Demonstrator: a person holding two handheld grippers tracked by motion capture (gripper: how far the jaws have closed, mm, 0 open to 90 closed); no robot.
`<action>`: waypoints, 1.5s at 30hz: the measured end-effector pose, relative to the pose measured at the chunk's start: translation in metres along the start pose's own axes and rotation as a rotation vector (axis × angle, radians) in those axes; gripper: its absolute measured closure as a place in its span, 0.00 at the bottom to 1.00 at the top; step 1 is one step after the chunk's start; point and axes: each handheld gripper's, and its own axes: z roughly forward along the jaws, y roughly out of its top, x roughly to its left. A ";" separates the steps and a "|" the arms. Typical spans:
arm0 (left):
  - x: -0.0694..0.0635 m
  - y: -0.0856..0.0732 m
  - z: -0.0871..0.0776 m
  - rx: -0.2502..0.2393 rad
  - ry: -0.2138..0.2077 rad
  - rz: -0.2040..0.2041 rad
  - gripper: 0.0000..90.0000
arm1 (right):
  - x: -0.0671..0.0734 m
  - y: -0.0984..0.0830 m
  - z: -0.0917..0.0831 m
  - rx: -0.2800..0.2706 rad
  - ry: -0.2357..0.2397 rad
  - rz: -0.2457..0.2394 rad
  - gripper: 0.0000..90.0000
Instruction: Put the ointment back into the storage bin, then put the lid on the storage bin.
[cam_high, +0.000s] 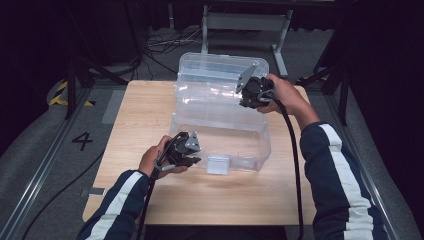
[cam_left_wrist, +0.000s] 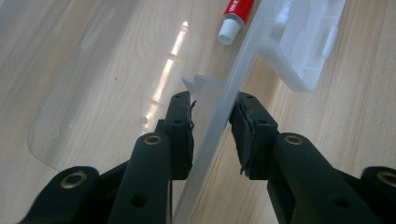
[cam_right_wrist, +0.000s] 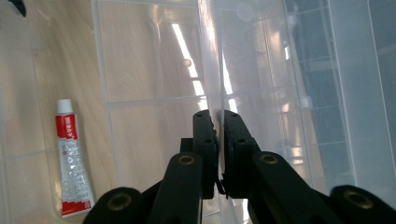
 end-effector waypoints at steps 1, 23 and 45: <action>0.000 0.000 0.000 -0.001 0.001 0.000 0.77 | 0.001 0.000 -0.001 -0.003 0.004 -0.003 0.96; -0.001 0.000 0.001 -0.002 0.016 -0.005 0.75 | 0.027 -0.009 -0.012 -0.051 0.020 0.016 0.96; -0.005 -0.002 0.002 -0.033 0.059 0.012 0.71 | 0.050 -0.033 -0.013 -0.194 -0.022 0.070 0.93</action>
